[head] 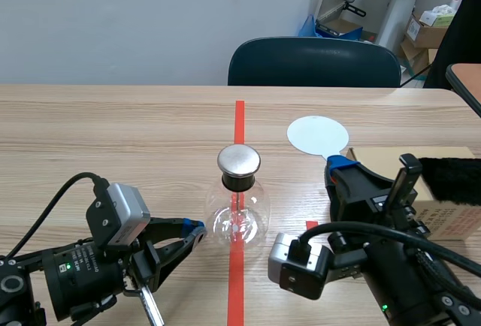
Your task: Do the electroscope experiment
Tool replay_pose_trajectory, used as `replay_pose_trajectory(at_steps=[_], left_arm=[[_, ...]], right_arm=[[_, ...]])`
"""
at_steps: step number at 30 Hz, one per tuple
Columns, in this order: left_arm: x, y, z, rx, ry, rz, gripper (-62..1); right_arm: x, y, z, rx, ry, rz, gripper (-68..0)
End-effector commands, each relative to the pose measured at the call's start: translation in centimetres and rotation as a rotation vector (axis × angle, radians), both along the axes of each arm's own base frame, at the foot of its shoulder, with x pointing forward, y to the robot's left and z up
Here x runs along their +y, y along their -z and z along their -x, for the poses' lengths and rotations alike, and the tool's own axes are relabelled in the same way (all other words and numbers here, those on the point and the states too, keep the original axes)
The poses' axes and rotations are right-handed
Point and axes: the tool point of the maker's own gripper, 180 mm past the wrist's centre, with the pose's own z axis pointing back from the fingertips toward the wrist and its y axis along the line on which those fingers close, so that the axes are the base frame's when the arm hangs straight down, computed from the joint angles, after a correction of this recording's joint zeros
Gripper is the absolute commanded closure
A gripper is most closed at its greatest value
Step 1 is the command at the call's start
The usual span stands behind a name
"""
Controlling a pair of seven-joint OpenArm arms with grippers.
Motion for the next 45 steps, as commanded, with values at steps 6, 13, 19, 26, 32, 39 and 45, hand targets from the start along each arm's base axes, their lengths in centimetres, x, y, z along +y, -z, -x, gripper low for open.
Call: replay_pose_trajectory(at_steps=[6, 13, 19, 26, 32, 39, 45], left_arm=[[-0.4, -0.8, -0.9, -0.029, -0.005, 0.03, -2.5], [0.4, -0.6, -2.0, -0.008, -0.034, 0.038, -2.5], [0.7, -0.5, -2.4, -0.011, -0.039, 0.028, -2.5], [0.7, 0.0, -2.7, -0.004, -0.047, 0.018, -2.5], [0.7, 0.5, -3.0, 0.003, -0.06, 0.013, -2.5], [1.1, 0.8, -3.8, 0.0, -0.071, 0.0, -2.6], [1.1, 0.9, -3.8, 0.0, -0.071, -0.004, -2.6]], right_arm=[[-0.3, -0.7, -0.3, -0.03, 0.008, -0.002, -1.1], [-0.3, -0.7, -0.3, -0.03, 0.008, -0.002, -1.1], [-0.4, -0.8, -0.4, -0.031, 0.019, -0.002, -1.1], [-0.9, -0.8, -0.6, -0.032, 0.046, -0.004, -1.1], [-0.9, -0.8, -0.6, -0.032, 0.046, -0.004, -1.1], [-1.1, -0.9, -0.7, -0.035, 0.054, -0.004, -1.1], [-1.1, -0.9, -0.7, -0.035, 0.054, -0.004, -1.1]])
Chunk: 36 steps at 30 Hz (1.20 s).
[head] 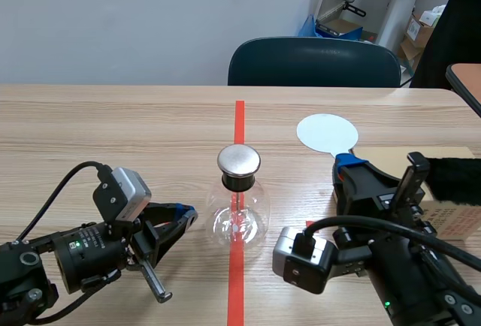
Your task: Do the electroscope experiment
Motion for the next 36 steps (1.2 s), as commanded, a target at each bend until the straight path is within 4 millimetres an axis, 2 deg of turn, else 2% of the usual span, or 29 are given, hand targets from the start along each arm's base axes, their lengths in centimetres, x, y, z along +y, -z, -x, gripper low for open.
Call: replay_pose_trajectory(at_steps=[1, 36], left_arm=[[-0.55, -0.86, -0.29, -0.021, 0.006, 0.027, -2.6], [-0.51, -0.48, -0.22, -0.016, 0.01, 0.003, -2.7]], right_arm=[[-0.23, -0.8, -0.38, -0.032, 0.006, -0.002, -1.1], [-0.23, -0.8, -0.38, -0.032, 0.006, -0.002, -1.1]])
